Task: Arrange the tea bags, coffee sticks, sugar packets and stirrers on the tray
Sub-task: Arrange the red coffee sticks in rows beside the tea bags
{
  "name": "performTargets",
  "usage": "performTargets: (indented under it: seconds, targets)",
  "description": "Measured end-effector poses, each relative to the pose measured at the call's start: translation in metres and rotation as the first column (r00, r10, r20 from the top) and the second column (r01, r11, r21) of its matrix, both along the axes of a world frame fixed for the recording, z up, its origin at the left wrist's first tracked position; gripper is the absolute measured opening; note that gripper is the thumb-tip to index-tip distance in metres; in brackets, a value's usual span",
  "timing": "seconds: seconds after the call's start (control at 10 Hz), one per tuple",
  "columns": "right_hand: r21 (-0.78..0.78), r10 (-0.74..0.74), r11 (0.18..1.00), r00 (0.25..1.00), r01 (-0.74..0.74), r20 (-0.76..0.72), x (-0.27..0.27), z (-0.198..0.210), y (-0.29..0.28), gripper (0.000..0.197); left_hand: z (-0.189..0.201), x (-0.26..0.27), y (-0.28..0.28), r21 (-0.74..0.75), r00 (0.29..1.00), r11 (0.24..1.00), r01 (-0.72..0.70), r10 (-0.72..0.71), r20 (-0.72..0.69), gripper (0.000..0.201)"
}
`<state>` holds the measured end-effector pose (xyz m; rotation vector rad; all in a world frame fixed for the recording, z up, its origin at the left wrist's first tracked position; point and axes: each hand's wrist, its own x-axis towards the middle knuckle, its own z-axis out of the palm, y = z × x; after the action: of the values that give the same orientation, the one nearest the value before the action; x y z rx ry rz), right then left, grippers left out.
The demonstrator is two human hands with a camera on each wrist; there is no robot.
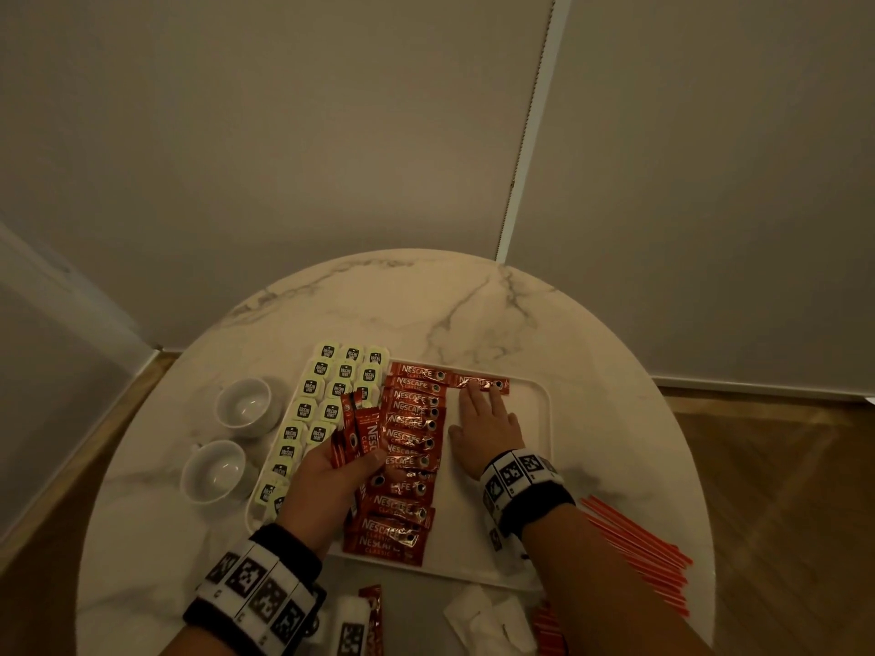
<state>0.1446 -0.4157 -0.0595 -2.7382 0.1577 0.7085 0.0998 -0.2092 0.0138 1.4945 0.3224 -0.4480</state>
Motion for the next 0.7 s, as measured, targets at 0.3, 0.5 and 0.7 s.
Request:
performTargets:
  seconds: [0.3, 0.5, 0.7]
  targets:
    - [0.217, -0.202, 0.965, 0.948, 0.149, 0.246, -0.005, 0.017, 0.001, 0.053, 0.006, -0.001, -0.004, -0.038, 1.0, 0.999, 0.009, -0.009, 0.004, 0.017]
    - [0.841, -0.357, 0.452, 0.924, 0.297, -0.134, -0.048, 0.066, 0.024, 0.015, 0.01, 0.002, -0.034, -0.108, 0.999, 0.994, -0.026, 0.022, -0.038, 0.026]
    - [0.834, -0.412, 0.472, 0.908, 0.286, -0.079, -0.064, 0.057, 0.012, 0.006, 0.002, -0.001, -0.058, -0.116, 0.995, 0.992, -0.041, 0.03, -0.098, 0.02]
